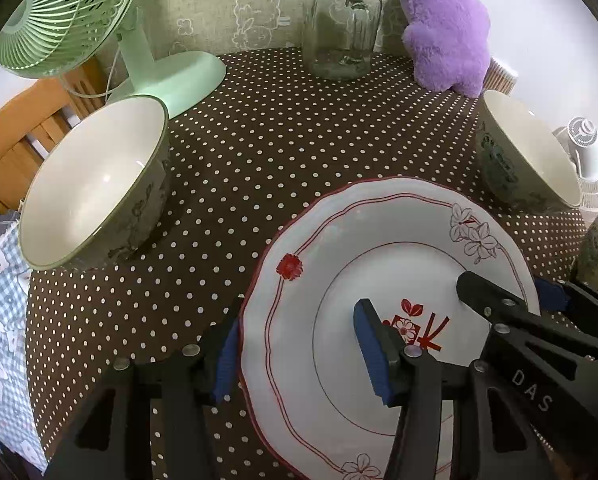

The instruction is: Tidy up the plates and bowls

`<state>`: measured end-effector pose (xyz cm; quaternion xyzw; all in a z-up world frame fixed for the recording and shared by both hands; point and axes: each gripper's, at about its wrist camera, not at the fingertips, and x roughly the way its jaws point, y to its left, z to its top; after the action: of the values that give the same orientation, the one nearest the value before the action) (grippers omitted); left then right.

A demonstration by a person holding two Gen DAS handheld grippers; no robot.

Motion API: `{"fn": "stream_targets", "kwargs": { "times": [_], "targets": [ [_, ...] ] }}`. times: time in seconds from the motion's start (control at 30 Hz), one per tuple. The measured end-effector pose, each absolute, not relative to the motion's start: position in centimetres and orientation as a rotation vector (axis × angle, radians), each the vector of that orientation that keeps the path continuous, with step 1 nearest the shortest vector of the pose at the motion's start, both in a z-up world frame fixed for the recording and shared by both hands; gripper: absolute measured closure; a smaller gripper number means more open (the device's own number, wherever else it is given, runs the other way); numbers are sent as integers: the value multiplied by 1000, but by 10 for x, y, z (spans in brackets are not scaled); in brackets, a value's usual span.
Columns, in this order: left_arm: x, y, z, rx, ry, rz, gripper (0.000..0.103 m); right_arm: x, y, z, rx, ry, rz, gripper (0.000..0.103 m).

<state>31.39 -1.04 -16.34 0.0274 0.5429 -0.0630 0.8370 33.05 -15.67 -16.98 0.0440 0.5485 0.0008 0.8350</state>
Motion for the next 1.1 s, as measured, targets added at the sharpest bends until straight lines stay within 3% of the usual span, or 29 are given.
{"fn": "stream_targets", "kwargs": {
  "times": [0.57, 1.1],
  "targets": [
    [263, -2, -115, 67, 1108, -124, 49, 281, -159, -125, 106, 1137, 10, 52],
    [186, 32, -100, 42, 1124, -136, 49, 198, -123, -103, 66, 1138, -8, 52]
  ]
}}
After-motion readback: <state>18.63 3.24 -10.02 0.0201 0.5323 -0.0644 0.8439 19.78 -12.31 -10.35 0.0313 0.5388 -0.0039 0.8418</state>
